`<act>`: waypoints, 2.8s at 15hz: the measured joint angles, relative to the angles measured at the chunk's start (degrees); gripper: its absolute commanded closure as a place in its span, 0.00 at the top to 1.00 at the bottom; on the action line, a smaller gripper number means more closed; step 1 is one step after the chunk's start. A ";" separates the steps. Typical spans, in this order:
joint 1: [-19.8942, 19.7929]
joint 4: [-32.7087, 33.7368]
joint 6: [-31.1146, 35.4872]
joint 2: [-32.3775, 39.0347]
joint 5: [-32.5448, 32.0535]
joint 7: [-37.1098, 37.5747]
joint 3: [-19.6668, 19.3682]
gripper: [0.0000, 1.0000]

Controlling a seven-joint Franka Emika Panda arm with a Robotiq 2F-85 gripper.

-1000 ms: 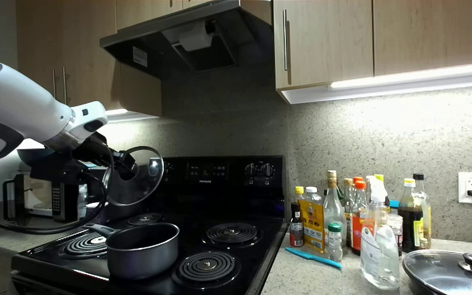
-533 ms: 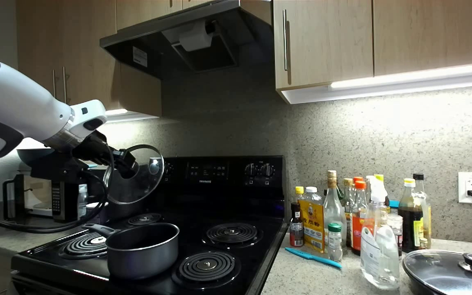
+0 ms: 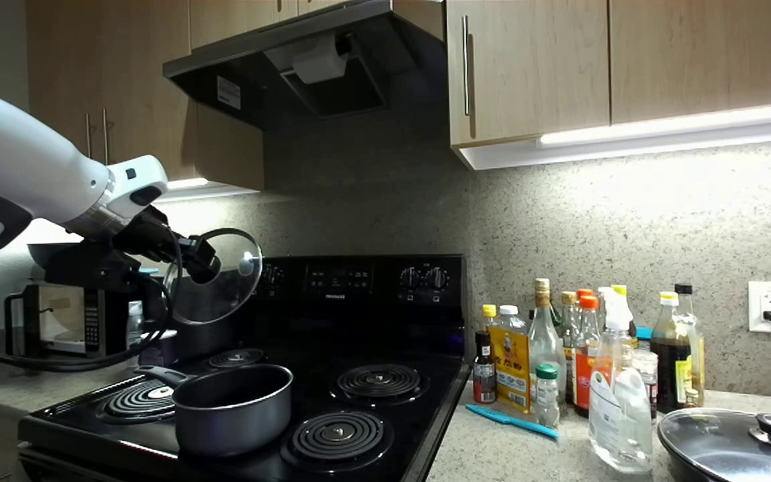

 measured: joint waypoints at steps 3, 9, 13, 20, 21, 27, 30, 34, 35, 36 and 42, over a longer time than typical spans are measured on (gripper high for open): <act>-0.04 1.50 0.00 -2.43 -0.94 0.00 0.26 0.23; 0.04 2.13 -0.13 -3.64 -1.24 -0.01 0.27 0.23; -0.55 -0.44 -0.22 0.23 2.56 -4.69 0.76 0.23; -8.18 -2.75 -0.21 2.78 16.20 -17.58 5.08 0.48; -8.19 -2.75 -0.21 3.04 16.64 -17.94 5.13 0.48; -7.84 -2.88 -0.28 4.07 16.83 -17.92 4.98 0.23; -7.32 -3.43 -0.16 9.48 19.14 -19.46 4.24 0.23; -10.93 -2.75 0.13 10.95 22.64 -23.21 4.10 0.48; -11.29 -2.68 0.13 11.06 22.83 -23.44 4.10 0.48; -11.36 -2.67 0.13 11.10 22.86 -23.47 4.08 0.48; -14.13 -1.25 -0.21 11.77 22.59 -23.59 6.01 0.23</act>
